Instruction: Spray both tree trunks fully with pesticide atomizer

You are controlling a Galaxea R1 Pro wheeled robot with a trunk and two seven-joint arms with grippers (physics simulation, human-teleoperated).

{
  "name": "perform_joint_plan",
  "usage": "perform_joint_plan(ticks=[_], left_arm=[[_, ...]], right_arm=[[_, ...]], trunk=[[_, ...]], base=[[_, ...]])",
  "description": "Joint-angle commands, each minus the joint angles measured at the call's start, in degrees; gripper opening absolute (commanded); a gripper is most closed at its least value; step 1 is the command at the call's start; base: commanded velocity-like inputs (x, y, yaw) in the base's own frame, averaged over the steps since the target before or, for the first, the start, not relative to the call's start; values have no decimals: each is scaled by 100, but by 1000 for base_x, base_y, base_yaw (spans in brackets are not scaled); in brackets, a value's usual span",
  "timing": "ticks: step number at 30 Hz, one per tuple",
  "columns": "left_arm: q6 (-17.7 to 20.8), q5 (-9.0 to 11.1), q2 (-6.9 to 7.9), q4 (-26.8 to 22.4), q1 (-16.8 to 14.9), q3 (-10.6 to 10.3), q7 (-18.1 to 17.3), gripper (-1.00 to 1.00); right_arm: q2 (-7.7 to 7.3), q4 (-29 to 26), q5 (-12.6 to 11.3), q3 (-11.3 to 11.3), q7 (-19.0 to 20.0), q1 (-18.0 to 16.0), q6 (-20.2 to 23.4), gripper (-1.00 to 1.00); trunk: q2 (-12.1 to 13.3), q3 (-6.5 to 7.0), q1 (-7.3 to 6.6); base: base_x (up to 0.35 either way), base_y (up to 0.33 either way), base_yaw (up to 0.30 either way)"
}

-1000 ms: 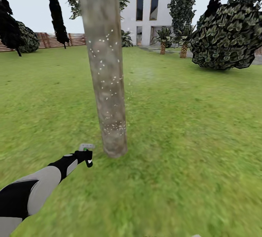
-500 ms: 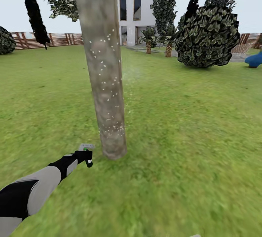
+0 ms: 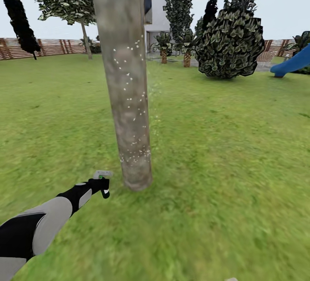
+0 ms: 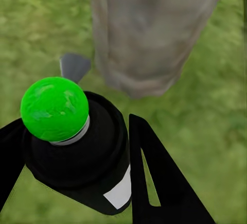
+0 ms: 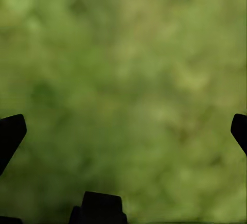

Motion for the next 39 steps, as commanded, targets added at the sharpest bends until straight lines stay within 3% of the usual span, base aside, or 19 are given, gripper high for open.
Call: perform_joint_plan(ticks=[1, 16, 39], left_arm=[[2, -58, 3, -5, 0, 52, -23, -100], [2, -58, 3, -5, 0, 52, -23, -100], [-7, -52, -6, -5, 6, 43, -23, -100]], right_arm=[[-3, 26, 38, -45, 8, -11, -41, 100], [-3, 26, 38, -44, 8, -11, -41, 100], [-3, 26, 38, -44, 8, -11, -41, 100]], trunk=[[-2, -4, -1], [-2, -4, -1], [-2, -4, -1]], base=[[0, 350, -282], [-5, 350, -225], [-109, 350, -240]])
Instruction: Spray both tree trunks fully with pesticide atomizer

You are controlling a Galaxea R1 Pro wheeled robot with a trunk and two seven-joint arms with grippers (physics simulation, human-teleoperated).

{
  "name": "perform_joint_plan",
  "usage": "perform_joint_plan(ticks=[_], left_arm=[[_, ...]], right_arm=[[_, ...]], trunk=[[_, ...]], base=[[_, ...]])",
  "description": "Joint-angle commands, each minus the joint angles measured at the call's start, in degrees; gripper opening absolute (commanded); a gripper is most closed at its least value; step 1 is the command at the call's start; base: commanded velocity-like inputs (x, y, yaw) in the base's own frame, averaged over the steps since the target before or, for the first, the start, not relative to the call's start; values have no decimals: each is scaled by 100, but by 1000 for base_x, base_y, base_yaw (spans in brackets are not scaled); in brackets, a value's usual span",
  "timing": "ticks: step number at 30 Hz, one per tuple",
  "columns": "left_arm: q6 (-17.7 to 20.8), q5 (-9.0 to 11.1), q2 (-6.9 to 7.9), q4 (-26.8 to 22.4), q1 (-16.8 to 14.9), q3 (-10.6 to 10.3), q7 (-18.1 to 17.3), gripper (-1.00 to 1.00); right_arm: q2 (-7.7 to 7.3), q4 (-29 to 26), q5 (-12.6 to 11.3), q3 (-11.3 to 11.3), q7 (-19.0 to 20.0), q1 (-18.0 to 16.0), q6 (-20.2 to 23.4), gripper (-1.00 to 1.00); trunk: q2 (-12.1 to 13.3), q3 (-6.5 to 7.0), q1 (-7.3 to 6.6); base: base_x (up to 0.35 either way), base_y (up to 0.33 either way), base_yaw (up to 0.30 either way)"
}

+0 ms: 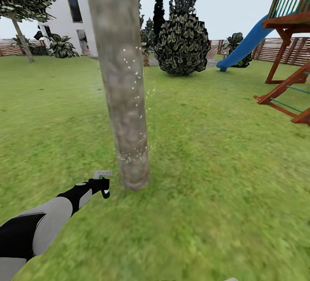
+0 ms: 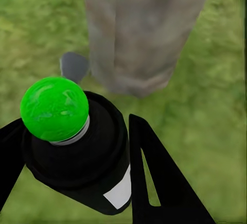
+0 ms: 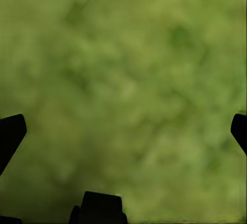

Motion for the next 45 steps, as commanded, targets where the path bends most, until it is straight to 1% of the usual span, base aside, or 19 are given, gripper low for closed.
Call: perform_joint_plan(ticks=[1, 13, 18, 30, 31, 32, 34, 36, 37, 38, 40, 42, 43, 45], left_arm=[[1, -58, 3, -4, 1, 53, -23, -100], [1, -58, 2, -4, 1, 54, -23, -100], [1, -55, 2, -4, 1, 53, -23, -100], [-2, -55, -3, -4, -1, 55, -23, -100], [-17, -54, -33, -4, -2, 53, -28, -100], [-30, -54, -130, -6, -2, 47, -37, -100], [-44, -48, -379, -12, -2, 43, -46, -100], [-30, -41, -453, -138, -2, 79, -53, -100], [16, -39, -489, -438, -3, 129, -64, -100], [278, -42, -550, -786, 0, 149, -68, -100], [904, -44, -598, -1343, -1, 158, -61, -100], [1908, -45, -637, -2436, -4, 163, -53, -100], [2455, -45, -695, -2931, -5, 162, -51, -100], [3102, -54, -740, -3582, -6, 162, -50, -100]], right_arm=[[-3, 26, 38, -50, 8, -11, -41, 100], [-3, 26, 38, -48, 8, -11, -41, 100], [-3, 28, 38, -48, 8, -11, -41, 100], [-3, 28, 38, -48, 8, -11, -41, 100], [-3, 27, 38, -48, 8, -11, -41, 100], [-3, 26, 38, -48, 8, -11, -41, 100], [-3, 26, 38, -48, 8, -11, -41, 100], [-3, 28, 38, -48, 8, -11, -41, 100], [-3, 27, 38, -48, 8, -11, -41, 100], [-3, 28, 38, -48, 8, -11, -41, 100], [-3, 31, 38, -50, 8, -11, -41, 100], [0, 33, 38, -51, 8, -11, -41, 100], [3, 34, 38, -49, 8, -11, -41, 100], [5, 32, 38, -54, 6, -11, -41, 100]], trunk=[[-2, -4, -2], [-2, -4, -2], [-2, -4, -2], [-2, -4, -2], [-2, -4, -2], [-2, -4, -2], [-2, -4, -2], [-2, -4, -2], [-2, -4, -2], [-2, -4, -2], [-2, -4, -2], [-2, -4, -2], [-2, -4, -2], [-2, -4, -2]], base=[[-85, 350, -288], [-31, 350, -286], [-125, 350, -155], [-184, 337, -287], [-94, 152, -151], [-39, 62, -62], [-15, 24, -24], [-5, 9, -9], [-2, 3, -3], [-1, 2, -2], [0, 1, -1], [0, 0, 0], [0, 0, 0], [0, 0, 0]])
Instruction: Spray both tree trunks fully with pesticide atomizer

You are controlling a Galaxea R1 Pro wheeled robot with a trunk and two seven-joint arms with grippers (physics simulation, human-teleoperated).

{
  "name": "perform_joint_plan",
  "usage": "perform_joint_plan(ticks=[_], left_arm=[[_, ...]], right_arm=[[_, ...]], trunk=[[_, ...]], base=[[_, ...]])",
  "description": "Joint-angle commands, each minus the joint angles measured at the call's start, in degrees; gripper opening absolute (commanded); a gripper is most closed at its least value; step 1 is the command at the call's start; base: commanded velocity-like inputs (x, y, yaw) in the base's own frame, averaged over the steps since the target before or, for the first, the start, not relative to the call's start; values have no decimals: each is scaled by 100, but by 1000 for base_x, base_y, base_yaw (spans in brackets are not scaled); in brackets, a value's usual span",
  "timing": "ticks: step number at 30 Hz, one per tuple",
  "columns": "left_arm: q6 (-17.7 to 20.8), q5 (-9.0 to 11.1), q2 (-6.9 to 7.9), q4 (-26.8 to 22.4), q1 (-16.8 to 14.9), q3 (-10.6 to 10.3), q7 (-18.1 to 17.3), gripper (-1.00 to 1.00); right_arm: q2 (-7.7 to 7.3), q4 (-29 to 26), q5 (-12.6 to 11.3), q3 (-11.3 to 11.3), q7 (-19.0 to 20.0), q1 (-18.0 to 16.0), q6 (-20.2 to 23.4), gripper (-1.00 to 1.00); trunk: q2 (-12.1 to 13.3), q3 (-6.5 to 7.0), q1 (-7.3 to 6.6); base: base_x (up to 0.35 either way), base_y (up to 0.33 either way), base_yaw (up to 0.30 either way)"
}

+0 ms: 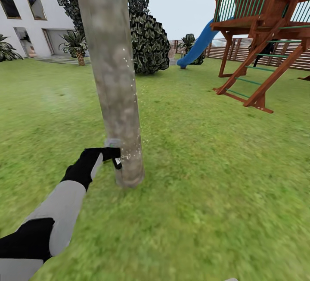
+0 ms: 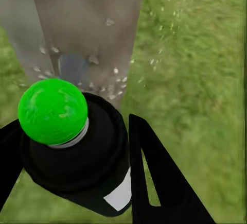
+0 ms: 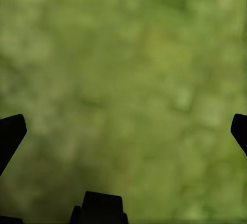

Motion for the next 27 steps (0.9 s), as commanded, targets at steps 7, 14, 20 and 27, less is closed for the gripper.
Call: perform_joint_plan(ticks=[7, 14, 20, 27], left_arm=[[1517, -84, -28, -942, -304, 46, -43, -100], [2478, -99, 37, -929, -1339, 46, -48, -100], [2554, -86, 268, -587, -2144, 62, -86, -100], [2553, -79, 354, -928, -2224, 94, -96, -100]], right_arm=[[-2, 17, 37, -51, -3, -9, -31, 100], [-2, 17, 44, -51, -3, -9, -23, 100], [-2, 17, 45, -50, -3, -9, -22, 100], [-2, 17, 45, -49, -3, -9, -22, 100]], trunk=[[-2, -6, 0], [-2, -6, 0], [-2, -6, 0], [-2, -6, 0]], base=[[0, 0, 0], [0, 0, 0], [0, 0, 0], [-133, 0, 0]])
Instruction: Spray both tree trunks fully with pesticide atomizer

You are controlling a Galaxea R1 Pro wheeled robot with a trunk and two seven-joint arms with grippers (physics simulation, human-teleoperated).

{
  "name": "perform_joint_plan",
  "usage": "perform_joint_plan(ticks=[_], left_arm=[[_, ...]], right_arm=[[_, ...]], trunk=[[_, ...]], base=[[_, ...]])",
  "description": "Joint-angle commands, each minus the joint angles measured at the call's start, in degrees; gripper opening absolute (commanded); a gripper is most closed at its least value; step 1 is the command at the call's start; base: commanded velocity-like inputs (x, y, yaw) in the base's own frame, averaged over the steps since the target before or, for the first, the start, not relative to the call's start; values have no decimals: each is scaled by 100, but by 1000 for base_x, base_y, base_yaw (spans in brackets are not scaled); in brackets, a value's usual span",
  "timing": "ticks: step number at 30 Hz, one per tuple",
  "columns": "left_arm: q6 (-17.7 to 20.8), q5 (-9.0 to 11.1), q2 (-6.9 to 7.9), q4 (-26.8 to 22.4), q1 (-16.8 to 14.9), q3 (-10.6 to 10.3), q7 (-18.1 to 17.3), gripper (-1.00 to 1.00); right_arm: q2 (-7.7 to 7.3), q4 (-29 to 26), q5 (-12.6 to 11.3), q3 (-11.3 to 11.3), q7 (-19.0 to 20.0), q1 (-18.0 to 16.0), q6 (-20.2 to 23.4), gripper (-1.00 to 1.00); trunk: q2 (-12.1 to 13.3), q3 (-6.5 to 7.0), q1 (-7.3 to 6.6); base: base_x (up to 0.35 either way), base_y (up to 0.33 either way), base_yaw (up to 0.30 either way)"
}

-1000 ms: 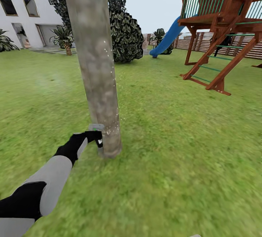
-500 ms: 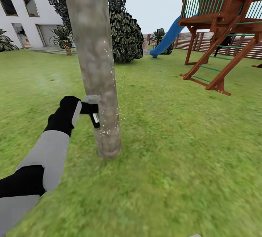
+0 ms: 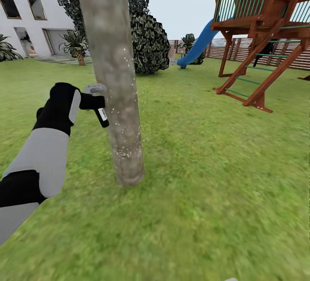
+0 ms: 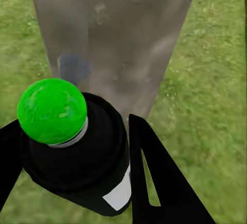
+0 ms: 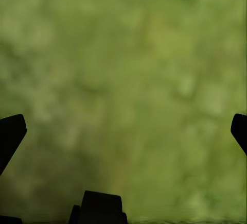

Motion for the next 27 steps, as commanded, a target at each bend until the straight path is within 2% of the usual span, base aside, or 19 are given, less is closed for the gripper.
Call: perform_joint_plan(ticks=[1, 3, 5, 7, 9, 11, 12, 15, 17, 20, 23, 27], left_arm=[[20, -62, -1, -41, -2, 12, -54, -100], [20, -68, -1, -56, -3, 9, -53, -100], [25, -64, -28, -26, -6, -78, -53, -100], [27, -65, -58, 58, -224, -102, -53, -100], [28, -65, -66, 315, -628, -104, -51, -100], [28, -67, -70, 689, -1370, -104, -45, -100], [28, -71, -70, 745, -1585, -104, -44, -100], [35, -74, -63, 794, -1950, -104, -44, -100], [32, -89, -22, 803, -2019, -90, -39, -100], [29, -99, 236, 895, -2040, -72, -36, -100], [28, -100, 387, 968, -2043, -70, -35, -100], [28, -101, 512, 993, -2043, -64, -33, -100]], right_arm=[[-3, 26, 36, -46, 12, -10, -40, 100], [-3, 25, 36, -47, 12, -10, -40, 100], [-3, 24, 36, -49, 12, -10, -40, 100], [-3, 25, 36, -44, 12, -10, -40, 100], [-3, 24, 36, -44, 12, -10, -40, 100], [-3, 24, 36, -46, 12, -10, -40, 100], [-3, 25, 36, -45, 12, -10, -40, 100], [-3, 28, 36, -44, 12, -10, -40, 100], [-3, 25, 36, -45, 12, -10, -40, 100], [-3, 25, 36, -44, 12, -10, -40, 100], [-3, 25, 36, -43, 12, -10, -40, 100], [-3, 25, 36, -42, 12, -10, -40, 100]], trunk=[[-2, -5, -3], [-2, -5, -3], [-2, -5, -3], [-2, -5, -3], [-2, -5, -3], [-2, -5, -3], [-2, -5, -3], [-2, -5, -3], [-2, -5, -3], [-2, -5, -3], [-2, -5, -3], [-2, -5, -3]], base=[[-93, 0, 0], [-61, 0, 0], [-18, 0, 0], [-5, 0, 0], [-2, 0, 0], [0, 0, 0], [0, 0, 0], [0, 0, 0], [0, 0, 0], [0, 0, 0], [0, 0, 0], [0, 0, 0]])
